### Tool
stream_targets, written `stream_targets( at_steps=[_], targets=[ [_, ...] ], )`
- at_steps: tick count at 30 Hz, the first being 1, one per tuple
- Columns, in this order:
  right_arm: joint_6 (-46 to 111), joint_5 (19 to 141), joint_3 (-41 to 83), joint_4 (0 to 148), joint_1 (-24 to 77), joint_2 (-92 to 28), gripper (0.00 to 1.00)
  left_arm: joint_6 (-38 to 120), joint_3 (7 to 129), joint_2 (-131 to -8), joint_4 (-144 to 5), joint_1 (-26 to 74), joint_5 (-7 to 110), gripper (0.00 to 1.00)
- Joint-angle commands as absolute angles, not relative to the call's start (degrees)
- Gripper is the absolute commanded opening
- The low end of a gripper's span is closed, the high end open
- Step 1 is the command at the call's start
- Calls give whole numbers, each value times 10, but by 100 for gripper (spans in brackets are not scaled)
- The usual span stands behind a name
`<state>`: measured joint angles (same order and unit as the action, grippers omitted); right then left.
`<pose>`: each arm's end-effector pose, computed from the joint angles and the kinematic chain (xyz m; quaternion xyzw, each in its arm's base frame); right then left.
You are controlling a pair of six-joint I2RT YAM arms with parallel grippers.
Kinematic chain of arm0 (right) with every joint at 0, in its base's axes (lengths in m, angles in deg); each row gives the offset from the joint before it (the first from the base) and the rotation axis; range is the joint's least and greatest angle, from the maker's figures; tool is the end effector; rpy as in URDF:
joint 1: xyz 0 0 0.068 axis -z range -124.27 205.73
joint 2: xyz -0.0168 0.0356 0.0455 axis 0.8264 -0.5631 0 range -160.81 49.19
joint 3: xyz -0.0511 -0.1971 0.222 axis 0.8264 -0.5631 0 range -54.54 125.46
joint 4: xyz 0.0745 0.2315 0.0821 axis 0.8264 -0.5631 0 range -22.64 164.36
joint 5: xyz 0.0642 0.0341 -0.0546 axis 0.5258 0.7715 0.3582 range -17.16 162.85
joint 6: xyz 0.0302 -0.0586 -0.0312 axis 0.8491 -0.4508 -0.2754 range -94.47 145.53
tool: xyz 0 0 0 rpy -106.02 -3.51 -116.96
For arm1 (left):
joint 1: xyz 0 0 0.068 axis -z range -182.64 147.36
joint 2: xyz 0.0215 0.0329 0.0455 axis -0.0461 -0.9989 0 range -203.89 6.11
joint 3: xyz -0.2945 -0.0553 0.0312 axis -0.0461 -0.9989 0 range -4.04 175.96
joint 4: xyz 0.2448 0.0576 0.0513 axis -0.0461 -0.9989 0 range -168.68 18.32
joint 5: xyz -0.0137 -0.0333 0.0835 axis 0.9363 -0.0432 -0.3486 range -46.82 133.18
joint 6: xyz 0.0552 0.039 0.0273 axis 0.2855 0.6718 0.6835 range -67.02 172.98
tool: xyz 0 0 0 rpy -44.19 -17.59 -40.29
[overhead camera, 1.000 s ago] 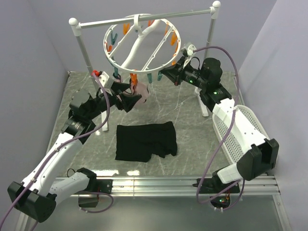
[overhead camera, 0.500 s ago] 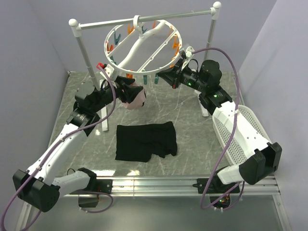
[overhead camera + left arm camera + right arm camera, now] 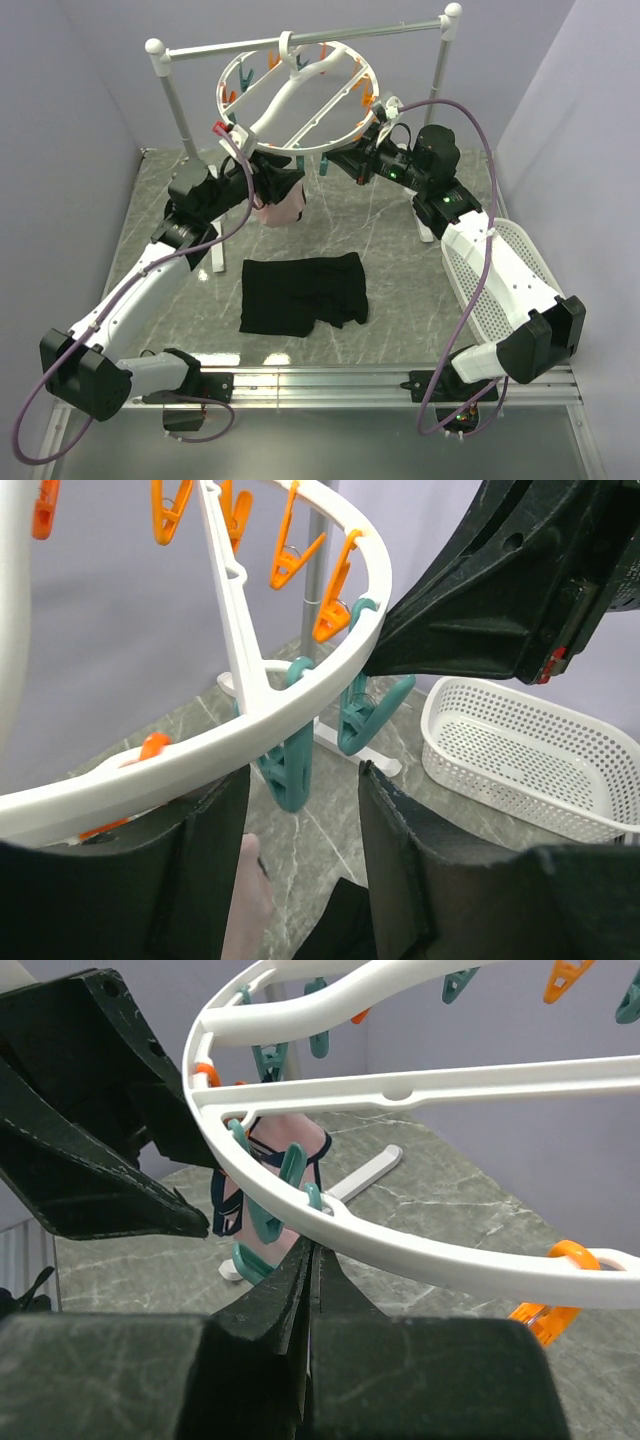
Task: Clip the underwear to the hanger
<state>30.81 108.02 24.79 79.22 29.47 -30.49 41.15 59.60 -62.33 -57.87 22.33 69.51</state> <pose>0.2813 0.1778 0.4703 -0.3360 0.5958 0.3877 0.6179 0.2452 -0.1439 0.4461 0.2444 0.6084 -0.3741 0.6558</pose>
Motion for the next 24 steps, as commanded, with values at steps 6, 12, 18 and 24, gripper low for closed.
stream_targets(
  at_steps=[6, 12, 18, 24],
  targets=[
    [326, 1102, 248, 805, 281, -291, 0, 385, 632, -644, -513, 233, 712, 49],
    [327, 1104, 248, 804, 277, -290, 0, 373, 640, -651, -506, 236, 711, 36],
    [324, 1100, 247, 802, 273, -290, 0, 360, 642, -648, -516, 237, 710, 7],
    [312, 1097, 248, 788, 273, -288, 0, 351, 637, -644, -533, 237, 711, 0]
  ],
)
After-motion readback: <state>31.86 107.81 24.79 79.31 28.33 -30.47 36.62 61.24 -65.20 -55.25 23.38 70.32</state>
